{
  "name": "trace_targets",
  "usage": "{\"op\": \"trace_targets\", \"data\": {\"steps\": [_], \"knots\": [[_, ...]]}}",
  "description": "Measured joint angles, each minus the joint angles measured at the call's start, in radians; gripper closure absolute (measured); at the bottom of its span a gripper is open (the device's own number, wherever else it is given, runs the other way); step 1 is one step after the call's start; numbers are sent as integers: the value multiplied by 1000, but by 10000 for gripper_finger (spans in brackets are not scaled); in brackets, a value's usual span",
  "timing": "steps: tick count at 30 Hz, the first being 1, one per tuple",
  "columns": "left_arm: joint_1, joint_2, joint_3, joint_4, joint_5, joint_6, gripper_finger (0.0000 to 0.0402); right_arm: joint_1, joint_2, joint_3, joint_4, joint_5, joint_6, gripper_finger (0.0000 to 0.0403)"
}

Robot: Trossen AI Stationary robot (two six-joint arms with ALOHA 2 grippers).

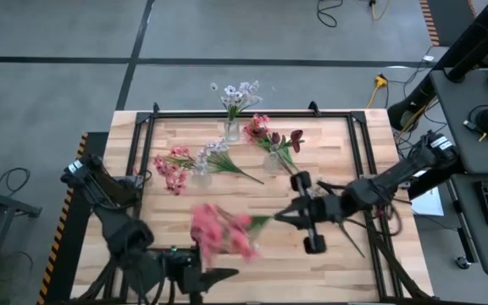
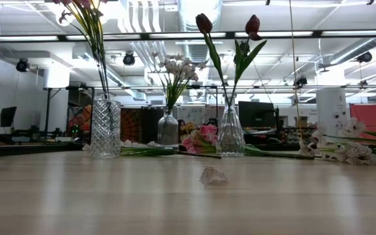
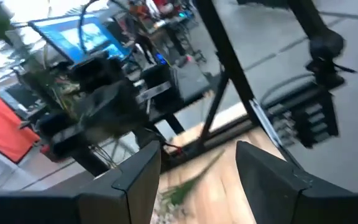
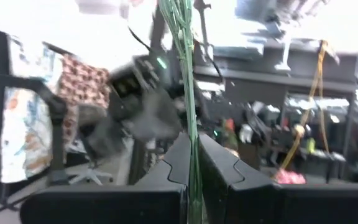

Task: Sort flowers into vase by color
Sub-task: Put the left pink flower into the bottom left transparent vase

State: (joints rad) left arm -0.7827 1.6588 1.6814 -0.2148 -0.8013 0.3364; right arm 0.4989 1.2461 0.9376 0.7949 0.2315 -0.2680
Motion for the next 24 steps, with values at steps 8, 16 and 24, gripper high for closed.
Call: {"op": "trace_targets", "data": {"steps": [8, 16, 24], "knots": [[137, -24, -214, 440, 126, 66, 209, 69, -6, -8, -42, -1, -64, 390], [192, -24, -285, 640, 290, 106, 209, 69, 19, -9, -66, 0, -62, 390], [229, -24, -287, 676, 342, 122, 209, 66, 24, -9, -87, 0, -65, 390]]}}
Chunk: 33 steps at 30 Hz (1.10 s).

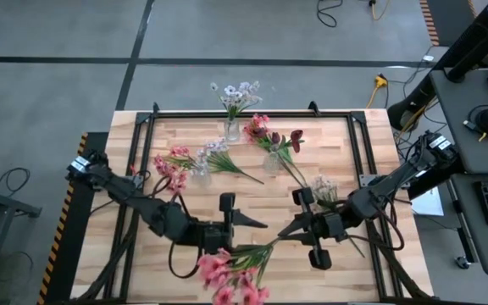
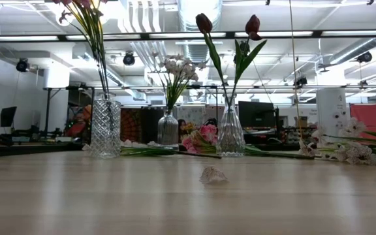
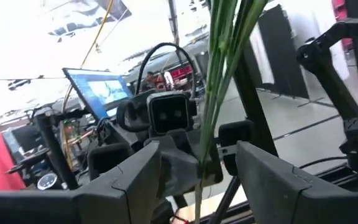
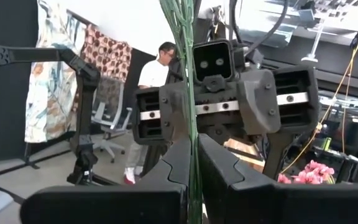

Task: Sort flowers into vase by color
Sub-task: Put the left pink flower into the bottom left transparent vase

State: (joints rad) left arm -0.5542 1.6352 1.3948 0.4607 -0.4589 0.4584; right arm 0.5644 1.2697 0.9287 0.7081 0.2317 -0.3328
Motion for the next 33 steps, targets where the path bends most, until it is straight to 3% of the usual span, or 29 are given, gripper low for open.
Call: {"op": "trace_targets", "data": {"steps": [4, 13, 18, 25, 29, 33], "knots": [[22, 0, 0, 27, 60, -14, 209, -9, 23, 0, 7, 0, -5, 390], [32, 0, -1, 27, 76, -22, 215, -55, 41, 0, 15, 5, -6, 390], [32, 0, -2, 27, 76, -31, 264, -62, 41, 0, 15, 5, -8, 390], [32, 0, -2, 26, 75, -62, 382, -63, 41, 0, 15, 5, 8, 390], [32, 0, -2, 27, 69, -84, 392, -63, 41, 0, 8, 4, 24, 380], [32, 0, -2, 16, 23, -86, 399, -63, 41, 0, 7, 7, 48, 331]]}}
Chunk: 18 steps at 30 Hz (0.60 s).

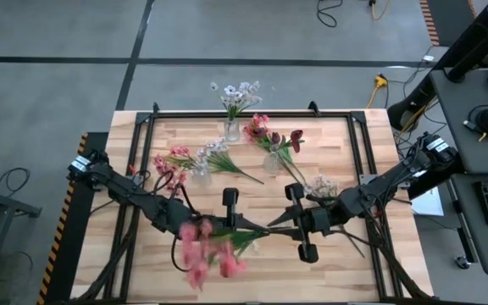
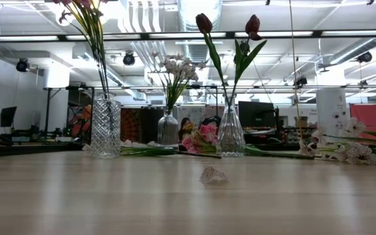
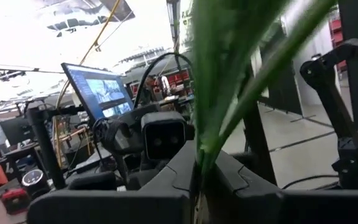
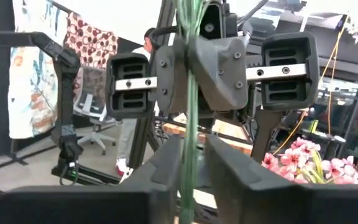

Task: Sort flowers into vase by color
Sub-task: Put the left pink flower into the bottom left transparent vase

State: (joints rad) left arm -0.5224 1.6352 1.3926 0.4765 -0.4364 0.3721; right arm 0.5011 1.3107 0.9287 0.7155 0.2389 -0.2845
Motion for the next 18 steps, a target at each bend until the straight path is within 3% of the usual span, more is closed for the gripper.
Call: {"op": "trace_targets", "data": {"steps": [8, 18], "knots": [[-11, -21, 0, -82, -111, -14, 401, 0, -17, 0, -43, 156, 24, 240], [-36, -86, 0, -309, -313, -119, 401, 2, -26, 58, -209, 333, 37, 196]]}}
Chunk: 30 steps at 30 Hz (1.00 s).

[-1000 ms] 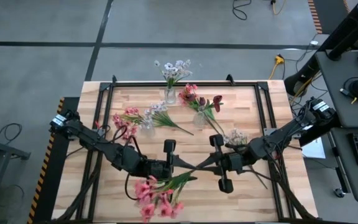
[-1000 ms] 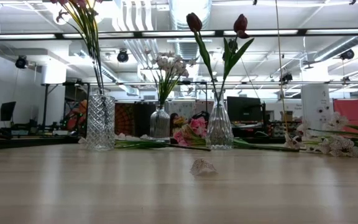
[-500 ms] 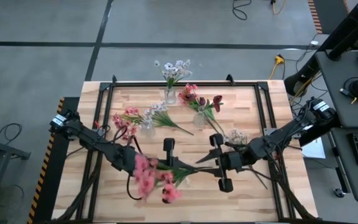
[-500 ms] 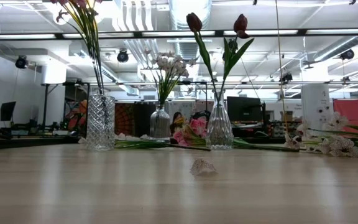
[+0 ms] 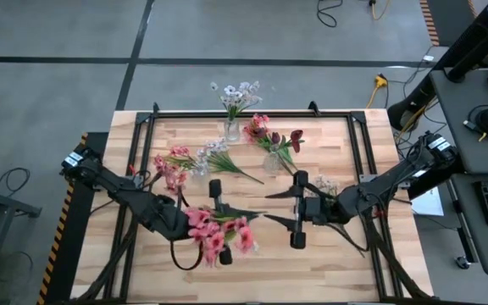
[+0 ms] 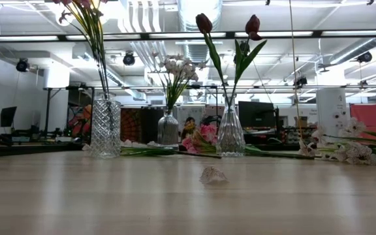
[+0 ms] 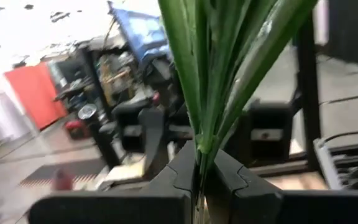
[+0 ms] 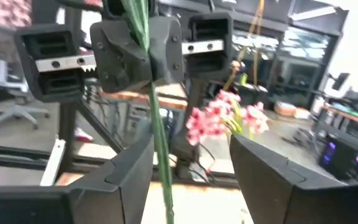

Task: Sort flowers into vase by color
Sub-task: Put the left pink flower into the bottom left transparent vase

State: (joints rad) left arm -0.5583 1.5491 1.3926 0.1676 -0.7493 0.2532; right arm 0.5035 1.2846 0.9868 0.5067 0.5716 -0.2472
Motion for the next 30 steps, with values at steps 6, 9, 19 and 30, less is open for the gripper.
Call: {"op": "trace_targets", "data": {"steps": [6, 9, 19, 30], "knots": [[-3, -62, 0, -229, -136, -98, 401, 0, 0, 64, -166, 24, 50, 185], [3, -91, -4, -330, -224, -148, 401, 0, 0, 83, -224, 27, 71, 181], [41, -228, -109, -462, -271, -280, 402, 0, -20, 88, -273, 34, 66, 170], [150, -306, -257, -483, -235, -311, 402, 0, -29, 89, -294, 34, 65, 169]]}}
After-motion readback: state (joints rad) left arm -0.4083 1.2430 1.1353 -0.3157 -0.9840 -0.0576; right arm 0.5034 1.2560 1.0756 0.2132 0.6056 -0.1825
